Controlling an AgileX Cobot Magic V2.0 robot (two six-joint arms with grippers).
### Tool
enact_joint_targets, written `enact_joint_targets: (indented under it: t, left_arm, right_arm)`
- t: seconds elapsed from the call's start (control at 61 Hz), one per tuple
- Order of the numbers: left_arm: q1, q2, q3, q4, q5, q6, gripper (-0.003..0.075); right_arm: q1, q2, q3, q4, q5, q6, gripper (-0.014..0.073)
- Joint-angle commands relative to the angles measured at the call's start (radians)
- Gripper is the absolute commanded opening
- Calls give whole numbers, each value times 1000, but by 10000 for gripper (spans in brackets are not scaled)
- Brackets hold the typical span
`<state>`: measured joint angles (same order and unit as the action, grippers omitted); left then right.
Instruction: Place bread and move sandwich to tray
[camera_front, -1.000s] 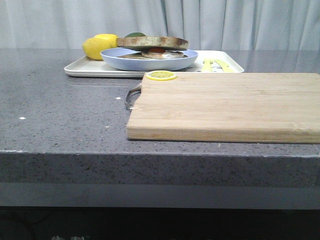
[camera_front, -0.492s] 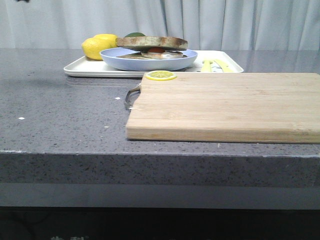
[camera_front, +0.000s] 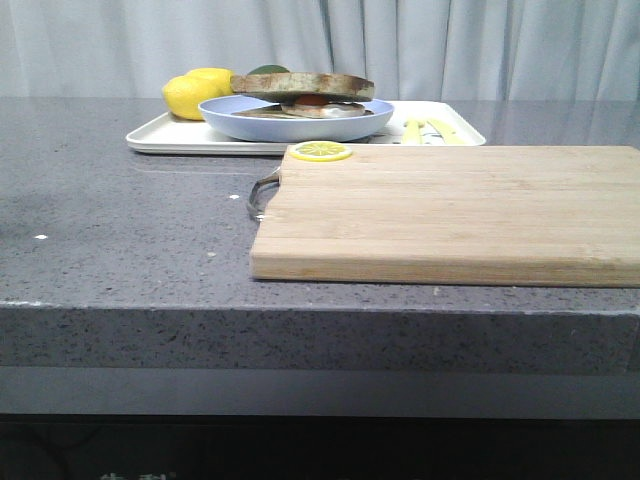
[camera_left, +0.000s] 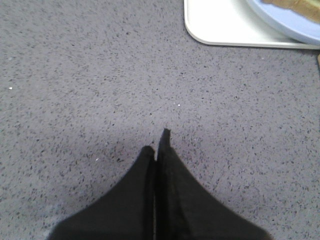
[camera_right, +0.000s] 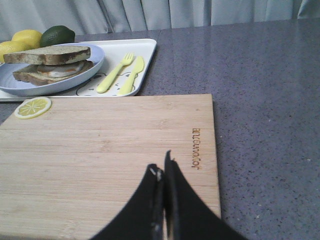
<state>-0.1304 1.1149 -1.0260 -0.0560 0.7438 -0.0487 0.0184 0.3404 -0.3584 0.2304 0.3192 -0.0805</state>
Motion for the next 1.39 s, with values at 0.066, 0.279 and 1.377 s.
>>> enact_joint_targets:
  t: [0.066, 0.279, 1.377]
  left_arm:
    - [-8, -245, 209, -7, -292, -11, -20]
    - [-8, -520, 436, -7, -461, -11, -20]
    - [56, -973, 797, -7, -559, -11, -20]
  right_arm:
    - [-2, 6, -26, 8, -75, 0, -60]
    - [-2, 6, -26, 8, -75, 0, -60]
    - [-2, 6, -26, 8, -75, 0, -60]
